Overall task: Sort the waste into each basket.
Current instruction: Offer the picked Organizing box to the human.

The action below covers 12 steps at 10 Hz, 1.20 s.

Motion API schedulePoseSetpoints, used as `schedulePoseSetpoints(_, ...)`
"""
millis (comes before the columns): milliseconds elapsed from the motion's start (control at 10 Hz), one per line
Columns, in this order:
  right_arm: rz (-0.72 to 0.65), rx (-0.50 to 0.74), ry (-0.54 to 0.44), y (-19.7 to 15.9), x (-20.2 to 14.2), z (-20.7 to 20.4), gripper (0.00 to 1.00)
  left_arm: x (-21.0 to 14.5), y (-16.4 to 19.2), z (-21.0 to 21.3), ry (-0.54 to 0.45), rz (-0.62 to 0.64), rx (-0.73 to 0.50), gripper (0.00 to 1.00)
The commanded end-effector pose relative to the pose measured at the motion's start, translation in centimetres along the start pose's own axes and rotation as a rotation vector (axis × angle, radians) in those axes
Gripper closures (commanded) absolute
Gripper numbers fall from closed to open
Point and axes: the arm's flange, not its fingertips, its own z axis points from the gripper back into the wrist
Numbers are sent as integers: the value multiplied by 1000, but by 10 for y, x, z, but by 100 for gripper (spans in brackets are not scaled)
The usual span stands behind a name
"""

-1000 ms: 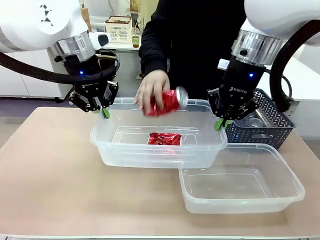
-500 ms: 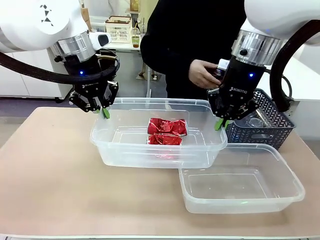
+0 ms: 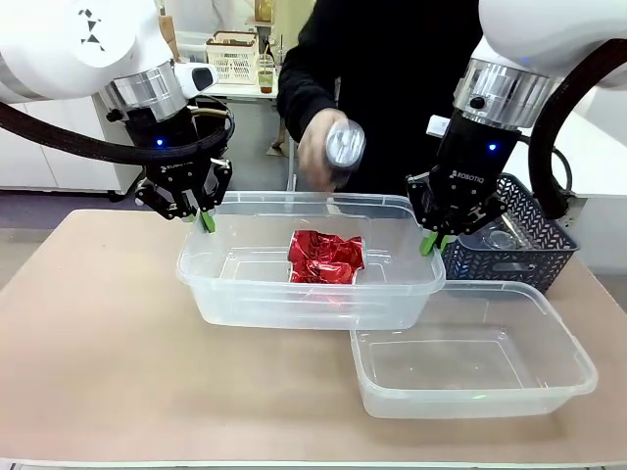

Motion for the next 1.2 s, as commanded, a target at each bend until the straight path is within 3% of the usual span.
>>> schedulePoseSetpoints(0, -4, 10, -3, -1, 2, 2, 91, 2, -1, 6, -2, 13, -13, 91)
schedulePoseSetpoints(1100, -4, 10, -3, -1, 2, 2, 91, 2, -1, 6, -2, 13, -13, 91)
